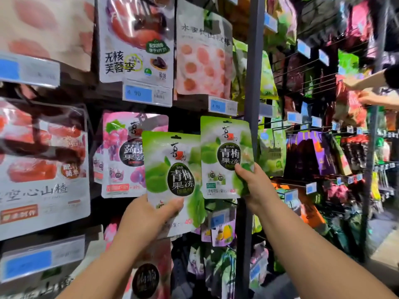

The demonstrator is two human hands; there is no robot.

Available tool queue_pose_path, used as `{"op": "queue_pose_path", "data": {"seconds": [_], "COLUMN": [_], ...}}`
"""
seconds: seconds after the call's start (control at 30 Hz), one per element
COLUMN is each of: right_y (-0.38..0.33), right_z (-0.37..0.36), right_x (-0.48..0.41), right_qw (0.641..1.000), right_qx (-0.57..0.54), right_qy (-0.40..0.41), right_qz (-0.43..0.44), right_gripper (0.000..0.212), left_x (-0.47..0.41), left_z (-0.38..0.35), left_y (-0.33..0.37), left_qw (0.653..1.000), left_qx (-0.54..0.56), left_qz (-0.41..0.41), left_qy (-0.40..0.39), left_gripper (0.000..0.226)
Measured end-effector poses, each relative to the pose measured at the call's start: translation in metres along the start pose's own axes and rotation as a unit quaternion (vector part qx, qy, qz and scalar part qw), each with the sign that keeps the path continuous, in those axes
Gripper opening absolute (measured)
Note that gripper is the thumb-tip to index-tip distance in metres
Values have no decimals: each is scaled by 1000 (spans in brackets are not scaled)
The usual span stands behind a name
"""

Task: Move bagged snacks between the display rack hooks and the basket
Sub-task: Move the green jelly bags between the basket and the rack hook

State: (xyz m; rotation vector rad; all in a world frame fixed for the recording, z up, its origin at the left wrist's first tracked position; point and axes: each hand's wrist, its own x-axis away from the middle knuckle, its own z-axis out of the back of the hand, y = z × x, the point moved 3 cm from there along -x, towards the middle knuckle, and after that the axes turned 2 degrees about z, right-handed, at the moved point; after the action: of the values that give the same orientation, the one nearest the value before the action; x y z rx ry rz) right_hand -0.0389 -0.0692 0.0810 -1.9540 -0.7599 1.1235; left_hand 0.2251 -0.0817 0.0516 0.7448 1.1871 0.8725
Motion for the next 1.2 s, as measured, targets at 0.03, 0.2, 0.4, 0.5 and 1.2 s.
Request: {"op": "queue_pose_path", "data": {"seconds": [0.03, 0.2, 0.4, 0.5, 1.2], "right_y": [-3, -7, 4, 5, 22], "right_z": [-4, -21, -26, -26, -23], "right_x": [-6, -29, -48, -56, -71], "right_qw": [1000, 1000, 1000, 1000, 971], "right_qx": [3, 7, -13, -18, 231], "right_qy": [-7, -27, -24, -21, 55], "right_qz": [3, 3, -1, -5, -2], "right_gripper": [29, 12, 13, 14, 42], "left_x": [-3, -11, -9, -10, -23], "left_z": [4, 19, 24, 23, -15], "left_y": [2, 11, 17, 19, -3], "left_qw": [1000, 999, 999, 999, 998], "left_qx": [-5, -20, 7, 3, 41], "left_qz": [-4, -27, -25, -31, -26], "left_qy": [8, 32, 27, 24, -26], "left_gripper": [18, 11, 13, 9, 13]}}
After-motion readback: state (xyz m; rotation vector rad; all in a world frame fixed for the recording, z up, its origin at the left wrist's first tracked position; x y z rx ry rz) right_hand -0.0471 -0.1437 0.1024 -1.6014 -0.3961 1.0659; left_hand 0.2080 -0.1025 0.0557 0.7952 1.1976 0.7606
